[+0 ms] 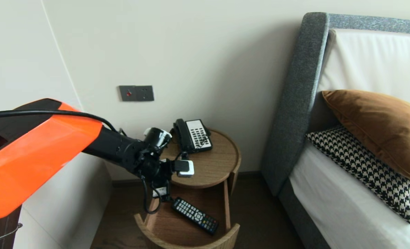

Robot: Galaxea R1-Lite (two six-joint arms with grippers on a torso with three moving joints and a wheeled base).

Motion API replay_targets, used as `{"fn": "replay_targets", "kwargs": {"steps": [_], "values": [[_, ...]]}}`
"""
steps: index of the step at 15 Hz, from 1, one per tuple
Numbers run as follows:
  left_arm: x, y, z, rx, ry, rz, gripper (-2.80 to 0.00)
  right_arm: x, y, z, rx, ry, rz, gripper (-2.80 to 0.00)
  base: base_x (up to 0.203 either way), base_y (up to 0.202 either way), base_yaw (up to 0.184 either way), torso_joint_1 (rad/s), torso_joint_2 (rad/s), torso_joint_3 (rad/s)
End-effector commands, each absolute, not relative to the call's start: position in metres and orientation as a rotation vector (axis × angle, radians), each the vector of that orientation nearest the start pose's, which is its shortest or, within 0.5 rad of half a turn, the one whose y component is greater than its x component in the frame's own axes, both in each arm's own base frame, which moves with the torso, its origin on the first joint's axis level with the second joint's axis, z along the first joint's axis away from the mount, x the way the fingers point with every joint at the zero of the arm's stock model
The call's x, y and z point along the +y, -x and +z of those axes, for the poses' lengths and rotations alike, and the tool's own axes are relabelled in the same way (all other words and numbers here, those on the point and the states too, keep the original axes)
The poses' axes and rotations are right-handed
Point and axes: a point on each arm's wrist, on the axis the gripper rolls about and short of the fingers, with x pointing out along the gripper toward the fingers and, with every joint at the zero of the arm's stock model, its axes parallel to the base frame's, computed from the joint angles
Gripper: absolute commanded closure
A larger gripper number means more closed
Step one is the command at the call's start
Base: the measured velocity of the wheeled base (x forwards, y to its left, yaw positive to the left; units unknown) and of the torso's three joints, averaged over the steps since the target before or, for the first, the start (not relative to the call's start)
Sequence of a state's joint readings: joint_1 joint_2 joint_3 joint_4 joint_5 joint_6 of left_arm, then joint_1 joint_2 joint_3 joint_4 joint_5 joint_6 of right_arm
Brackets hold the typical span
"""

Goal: Take the remote control out of the drawer one by one and place them on the table

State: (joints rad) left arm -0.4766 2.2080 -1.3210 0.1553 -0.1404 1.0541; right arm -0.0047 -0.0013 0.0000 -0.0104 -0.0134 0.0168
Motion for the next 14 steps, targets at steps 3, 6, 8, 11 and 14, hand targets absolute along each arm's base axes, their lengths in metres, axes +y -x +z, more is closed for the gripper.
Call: {"fn": "replay_targets", "kwargs": {"steps": [3,6,8,11,14], "values": [[-0.190,-0.357,0.050,0.654,-1.147,-1.114,-2.80,0.000,0.023,0.075,-0.015,-0.017,-0.018,0.00,0.000,0.000,0.000,0.000,0.00,0.000],[-0.190,-0.357,0.049,0.623,-1.201,-1.149,-2.80,0.000,0.023,0.075,-0.015,-0.017,-0.018,0.00,0.000,0.000,0.000,0.000,0.00,0.000],[-0.192,-0.359,0.044,0.611,-1.229,-1.166,-2.80,0.000,0.023,0.075,-0.015,-0.017,-0.018,0.00,0.000,0.000,0.000,0.000,0.00,0.000],[-0.199,-0.363,0.034,0.617,-1.238,-1.178,-2.80,0.000,0.023,0.075,-0.015,-0.017,-0.018,0.00,0.000,0.000,0.000,0.000,0.00,0.000],[-0.206,-0.363,0.027,0.618,-1.242,-1.197,-2.80,0.000,0.023,0.075,-0.015,-0.017,-0.018,0.00,0.000,0.000,0.000,0.000,0.00,0.000]]}}
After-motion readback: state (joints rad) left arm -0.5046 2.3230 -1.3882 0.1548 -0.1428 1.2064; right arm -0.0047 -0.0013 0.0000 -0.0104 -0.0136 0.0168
